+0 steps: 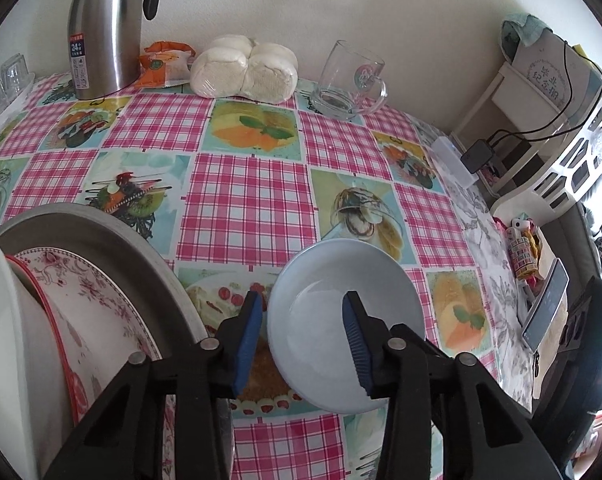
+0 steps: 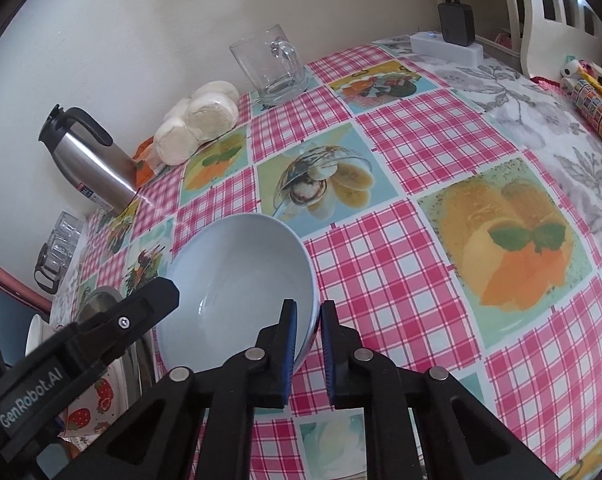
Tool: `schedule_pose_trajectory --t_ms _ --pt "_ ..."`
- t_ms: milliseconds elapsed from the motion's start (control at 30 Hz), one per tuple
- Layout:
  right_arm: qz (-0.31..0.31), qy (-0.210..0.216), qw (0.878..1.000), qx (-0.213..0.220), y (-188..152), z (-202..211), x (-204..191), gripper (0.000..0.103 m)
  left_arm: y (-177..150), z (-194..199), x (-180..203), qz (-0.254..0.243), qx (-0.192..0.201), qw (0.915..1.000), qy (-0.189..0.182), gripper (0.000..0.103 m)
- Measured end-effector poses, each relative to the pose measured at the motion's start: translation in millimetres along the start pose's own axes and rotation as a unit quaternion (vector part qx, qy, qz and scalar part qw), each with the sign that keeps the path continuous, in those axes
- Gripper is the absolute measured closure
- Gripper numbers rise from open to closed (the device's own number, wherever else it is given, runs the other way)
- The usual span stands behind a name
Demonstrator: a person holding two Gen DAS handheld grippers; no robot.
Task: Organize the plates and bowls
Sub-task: 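Close both grippers on the rim of the white round bowl, then lift the white round bowl with both grippers and carry it over the stack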
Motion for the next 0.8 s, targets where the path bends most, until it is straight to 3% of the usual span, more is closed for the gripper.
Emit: schedule_pose_trajectory --t_ms 300,667,800 --pt "-0.021 0.005 1.0 -0.014 -4.7 3.1 13.5 0.092 -8.5 -9.1 1.5 -0.016 -0.013 0.9998 0.007 0.086" --pt "-0.044 0.004 0.998 -0.036 -16.1 -6.2 25.5 0.092 -23.1 -23.8 0.8 -0.033 -0.031 0.9987 0.023 0.087" --pt "-0.043 0.005 0.998 -0.039 -16.9 -8.5 24.1 0.092 -22.6 -22.2 4.8 -0.03 -0.033 0.999 0.008 0.088"
Point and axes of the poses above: each gripper's, at about its wrist camera, not at the fingertips, and z roughly against the way its jaws point, x to its right, y to its top, the point moved 10 cm from there along -z, roughly the way its jaws point, and after that the axes turned 8 degrees about z, right-handed, at the moved point
